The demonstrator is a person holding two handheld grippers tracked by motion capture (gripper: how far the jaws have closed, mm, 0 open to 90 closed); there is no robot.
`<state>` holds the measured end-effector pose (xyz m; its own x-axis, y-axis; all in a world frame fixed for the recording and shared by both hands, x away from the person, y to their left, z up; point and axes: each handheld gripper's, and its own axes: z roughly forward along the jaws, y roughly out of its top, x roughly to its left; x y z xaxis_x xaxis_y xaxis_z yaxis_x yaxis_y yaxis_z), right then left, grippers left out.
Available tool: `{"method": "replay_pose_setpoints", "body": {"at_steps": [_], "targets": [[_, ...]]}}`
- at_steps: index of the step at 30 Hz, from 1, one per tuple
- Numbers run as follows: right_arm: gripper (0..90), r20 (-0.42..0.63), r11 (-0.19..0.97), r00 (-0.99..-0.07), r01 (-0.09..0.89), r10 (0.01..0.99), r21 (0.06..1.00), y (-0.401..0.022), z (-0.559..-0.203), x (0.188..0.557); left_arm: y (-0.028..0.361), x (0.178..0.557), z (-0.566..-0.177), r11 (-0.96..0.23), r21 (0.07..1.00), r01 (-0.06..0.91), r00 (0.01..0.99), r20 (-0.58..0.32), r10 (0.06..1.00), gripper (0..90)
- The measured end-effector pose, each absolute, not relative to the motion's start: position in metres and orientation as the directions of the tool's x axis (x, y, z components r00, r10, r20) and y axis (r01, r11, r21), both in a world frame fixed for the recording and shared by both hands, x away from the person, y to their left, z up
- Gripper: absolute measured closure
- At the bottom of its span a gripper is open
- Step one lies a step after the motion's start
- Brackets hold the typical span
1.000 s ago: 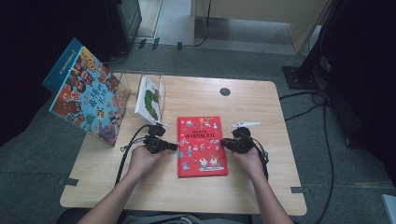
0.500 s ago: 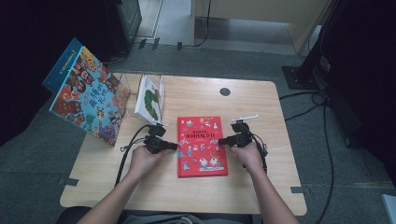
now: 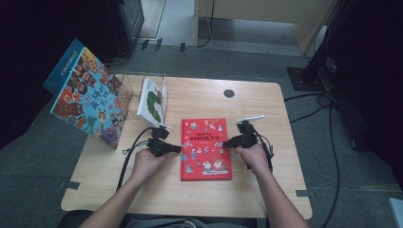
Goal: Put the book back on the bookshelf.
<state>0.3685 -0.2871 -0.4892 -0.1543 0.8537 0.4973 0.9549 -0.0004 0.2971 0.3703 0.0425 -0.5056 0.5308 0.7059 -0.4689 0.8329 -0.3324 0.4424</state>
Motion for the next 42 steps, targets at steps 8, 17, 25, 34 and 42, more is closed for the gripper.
{"method": "replay_pose_setpoints", "body": {"at_steps": [8,17,25,34,42], "targets": [[72.1,0.467,0.049,-0.208,0.942,0.859,0.331,-0.284,-0.462,0.368,0.042,0.37,-0.506,-0.326,0.435,0.839,0.522,-0.478,0.706,90.0],[75.1,0.475,0.098,-0.276,0.925,0.835,0.366,-0.269,-0.417,0.372,0.037,0.368,-0.506,-0.343,0.426,0.837,0.532,-0.49,0.691,90.0],[77.4,0.426,0.2,-0.378,0.892,0.822,0.406,-0.238,-0.375,0.38,0.029,0.363,-0.509,-0.352,0.425,0.834,0.543,-0.52,0.659,90.0],[83.0,0.331,0.343,-0.47,0.861,0.818,0.376,-0.191,-0.366,0.392,0.029,0.365,-0.508,-0.355,0.42,0.836,0.544,-0.541,0.641,81.5],[88.2,0.386,0.341,-0.447,0.886,0.807,0.314,-0.196,-0.363,0.394,0.039,0.369,-0.501,-0.321,0.435,0.841,0.529,-0.541,0.654,65.1]]}}
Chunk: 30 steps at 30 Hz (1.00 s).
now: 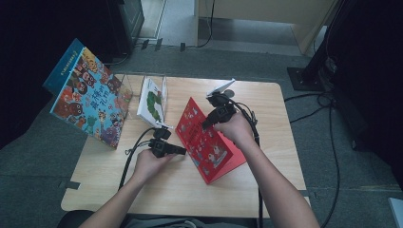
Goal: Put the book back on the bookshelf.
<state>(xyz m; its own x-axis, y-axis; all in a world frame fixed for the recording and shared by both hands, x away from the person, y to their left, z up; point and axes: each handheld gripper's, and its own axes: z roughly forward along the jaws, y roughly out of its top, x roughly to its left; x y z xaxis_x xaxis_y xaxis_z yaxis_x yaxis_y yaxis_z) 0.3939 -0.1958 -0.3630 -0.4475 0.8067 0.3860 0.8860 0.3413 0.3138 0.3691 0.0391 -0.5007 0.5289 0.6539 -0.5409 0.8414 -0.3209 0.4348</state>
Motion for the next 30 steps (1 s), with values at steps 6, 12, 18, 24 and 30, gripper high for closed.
{"method": "replay_pose_setpoints", "body": {"at_steps": [6,12,18,24,30], "targets": [[88.3,0.37,0.376,-0.481,0.869,0.795,0.323,-0.196,-0.355,0.386,0.042,0.37,-0.497,-0.304,0.454,0.838,0.533,-0.556,0.638,56.1],[88.3,0.341,0.421,-0.522,0.846,0.782,0.327,-0.194,-0.34,0.382,0.045,0.37,-0.495,-0.303,0.461,0.834,0.537,-0.549,0.641,52.9],[88.2,0.344,0.426,-0.54,0.832,0.768,0.354,-0.202,-0.325,0.379,0.045,0.37,-0.492,-0.296,0.479,0.827,0.548,-0.565,0.617,49.5],[88.2,0.353,0.42,-0.552,0.821,0.755,0.387,-0.21,-0.309,0.373,0.047,0.37,-0.485,-0.273,0.514,0.813,0.564,-0.581,0.586,46.7],[88.2,0.351,0.443,-0.59,0.794,0.727,0.415,-0.21,-0.301,0.364,0.045,0.369,-0.481,-0.239,0.53,0.814,0.565,-0.626,0.537,43.3]]}}
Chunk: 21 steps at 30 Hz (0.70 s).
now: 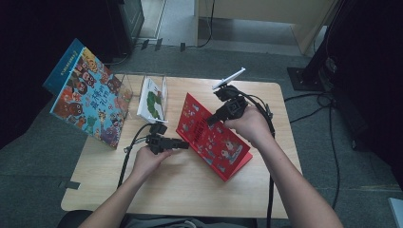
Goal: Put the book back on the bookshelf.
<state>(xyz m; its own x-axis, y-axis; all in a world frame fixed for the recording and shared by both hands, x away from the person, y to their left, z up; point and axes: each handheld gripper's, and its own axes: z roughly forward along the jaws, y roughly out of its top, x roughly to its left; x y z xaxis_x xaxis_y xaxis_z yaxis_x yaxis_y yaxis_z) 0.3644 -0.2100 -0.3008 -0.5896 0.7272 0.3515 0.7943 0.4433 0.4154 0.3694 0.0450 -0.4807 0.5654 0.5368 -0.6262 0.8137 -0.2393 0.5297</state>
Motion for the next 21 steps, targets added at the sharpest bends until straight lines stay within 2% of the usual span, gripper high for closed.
{"method": "replay_pose_setpoints", "body": {"at_steps": [4,12,18,19,21], "targets": [[88.1,0.357,0.458,-0.614,0.777,0.704,0.432,-0.21,-0.303,0.359,0.046,0.368,-0.478,-0.226,0.545,0.807,0.573,-0.632,0.522,41.7],[86.4,0.412,0.444,-0.671,0.729,0.617,0.522,-0.227,-0.312,0.345,0.054,0.371,-0.475,-0.149,0.554,0.819,0.555,-0.699,0.451,36.9],[86.2,0.451,0.385,-0.727,0.668,0.517,0.636,-0.253,-0.311,0.332,0.062,0.375,-0.46,-0.076,0.562,0.824,0.555,-0.773,0.308,34.4],[86.3,0.455,0.369,-0.742,0.651,0.492,0.663,-0.258,-0.312,0.33,0.063,0.376,-0.455,-0.079,0.571,0.817,0.566,-0.769,0.298,34.2],[86.3,0.462,0.337,-0.753,0.636,0.469,0.694,-0.265,-0.314,0.327,0.062,0.375,-0.438,-0.14,0.647,0.75,0.65,-0.68,0.339,34.8]]}}
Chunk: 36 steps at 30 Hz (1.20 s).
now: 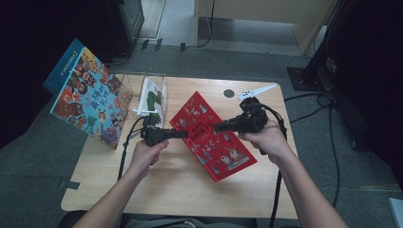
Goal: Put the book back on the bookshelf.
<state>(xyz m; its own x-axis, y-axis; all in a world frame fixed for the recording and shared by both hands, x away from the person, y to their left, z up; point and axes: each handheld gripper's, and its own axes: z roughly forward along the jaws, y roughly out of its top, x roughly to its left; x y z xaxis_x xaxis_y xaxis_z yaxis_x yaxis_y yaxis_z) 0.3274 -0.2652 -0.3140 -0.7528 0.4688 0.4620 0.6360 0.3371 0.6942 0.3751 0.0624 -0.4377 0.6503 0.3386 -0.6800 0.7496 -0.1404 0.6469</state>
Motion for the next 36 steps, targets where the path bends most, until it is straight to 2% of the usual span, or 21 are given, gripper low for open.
{"method": "replay_pose_setpoints", "body": {"at_steps": [3,5,8,10,12,14,19,21,25,33,36], "targets": [[86.6,0.428,0.33,-0.805,0.569,0.411,0.753,-0.273,-0.32,0.325,0.063,0.375,-0.417,-0.231,0.705,0.671,0.73,-0.572,0.375,37.6],[87.1,0.406,0.337,-0.825,0.54,0.392,0.771,-0.276,-0.326,0.326,0.067,0.375,-0.409,-0.266,0.738,0.621,0.773,-0.521,0.361,41.7],[88.7,0.416,0.326,-0.838,0.527,0.354,0.785,-0.284,-0.338,0.33,0.074,0.374,-0.4,-0.27,0.768,0.58,0.811,-0.516,0.276,52.1],[88.5,0.459,0.313,-0.826,0.553,0.327,0.772,-0.288,-0.348,0.337,0.082,0.375,-0.394,-0.242,0.785,0.57,0.821,-0.529,0.215,62.0],[86.9,0.481,0.315,-0.824,0.561,0.298,0.766,-0.288,-0.356,0.342,0.086,0.373,-0.388,-0.264,0.808,0.526,0.85,-0.487,0.202,68.1],[80.7,0.437,0.353,-0.834,0.542,0.338,0.762,-0.284,-0.361,0.345,0.087,0.372,-0.382,-0.301,0.818,0.49,0.871,-0.447,0.204,72.9],[71.7,0.426,0.369,-0.82,0.559,0.383,0.743,-0.277,-0.37,0.354,0.087,0.366,-0.366,-0.368,0.846,0.386,0.921,-0.328,0.211,77.8],[68.2,0.413,0.362,-0.822,0.55,0.391,0.752,-0.276,-0.37,0.357,0.086,0.364,-0.363,-0.381,0.848,0.367,0.928,-0.308,0.209,79.7],[64.5,0.381,0.365,-0.819,0.543,0.429,0.756,-0.274,-0.371,0.359,0.082,0.364,-0.363,-0.426,0.826,0.369,0.927,-0.292,0.237,79.7],[62.4,0.346,0.403,-0.814,0.544,0.466,0.736,-0.27,-0.378,0.36,0.077,0.361,-0.354,-0.495,0.804,0.329,0.94,-0.227,0.256,80.1],[62.0,0.345,0.383,-0.806,0.547,0.48,0.744,-0.271,-0.38,0.36,0.075,0.361,-0.351,-0.507,0.79,0.345,0.933,-0.23,0.277,80.0]]}}
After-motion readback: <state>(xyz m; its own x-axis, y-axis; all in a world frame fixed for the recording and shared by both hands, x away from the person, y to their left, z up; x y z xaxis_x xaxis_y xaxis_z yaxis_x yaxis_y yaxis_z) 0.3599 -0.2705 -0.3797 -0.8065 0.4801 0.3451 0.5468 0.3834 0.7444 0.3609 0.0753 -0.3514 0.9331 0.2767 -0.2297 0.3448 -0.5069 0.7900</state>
